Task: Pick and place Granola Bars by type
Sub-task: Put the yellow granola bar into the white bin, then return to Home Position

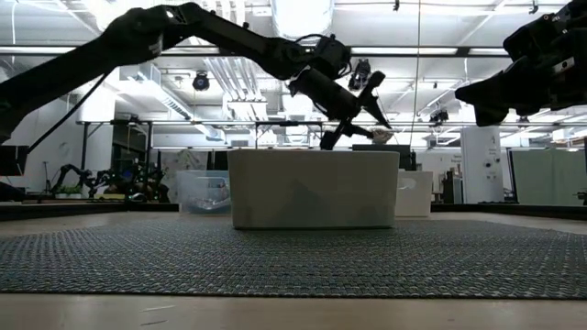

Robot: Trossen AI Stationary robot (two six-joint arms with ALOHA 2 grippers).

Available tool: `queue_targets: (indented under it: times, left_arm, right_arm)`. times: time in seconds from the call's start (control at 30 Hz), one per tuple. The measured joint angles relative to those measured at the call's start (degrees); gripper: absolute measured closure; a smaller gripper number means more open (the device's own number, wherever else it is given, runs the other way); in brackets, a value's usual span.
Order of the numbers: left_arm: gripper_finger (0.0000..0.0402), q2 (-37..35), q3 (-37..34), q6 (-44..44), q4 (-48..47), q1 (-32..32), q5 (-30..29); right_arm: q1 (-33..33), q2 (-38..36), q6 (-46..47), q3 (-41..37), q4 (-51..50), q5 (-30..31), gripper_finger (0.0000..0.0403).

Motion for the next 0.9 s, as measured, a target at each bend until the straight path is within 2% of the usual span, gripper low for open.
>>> queue_targets:
  times: [0.17, 0.33, 0.7, 0.9]
  left_arm:
    - [0.0284, 5.27, 9.51, 0.50, -5.97, -0.08, 0.68]
    - [0.0284, 5.30, 5.50, -3.73, -3.29, -0.20, 0.73]
    - [0.0284, 4.76, 5.28, -3.05, -9.26, -0.17, 0.03]
    - [0.0284, 4.76, 5.28, -2.76, -9.47, -0.15, -0.20]
  right_arm:
    - [0.00, 0.00, 0.00, 0.00, 0.02, 0.00, 0.0394]
    - [-0.02, 0.04, 0.00, 0.00, 0.04, 0.03, 0.0394]
    - [0.00, -0.02, 0.00, 0.01, 0.01, -0.02, 0.0394]
    - [0.00, -0.02, 0.00, 0.00, 0.02, -0.02, 0.0394]
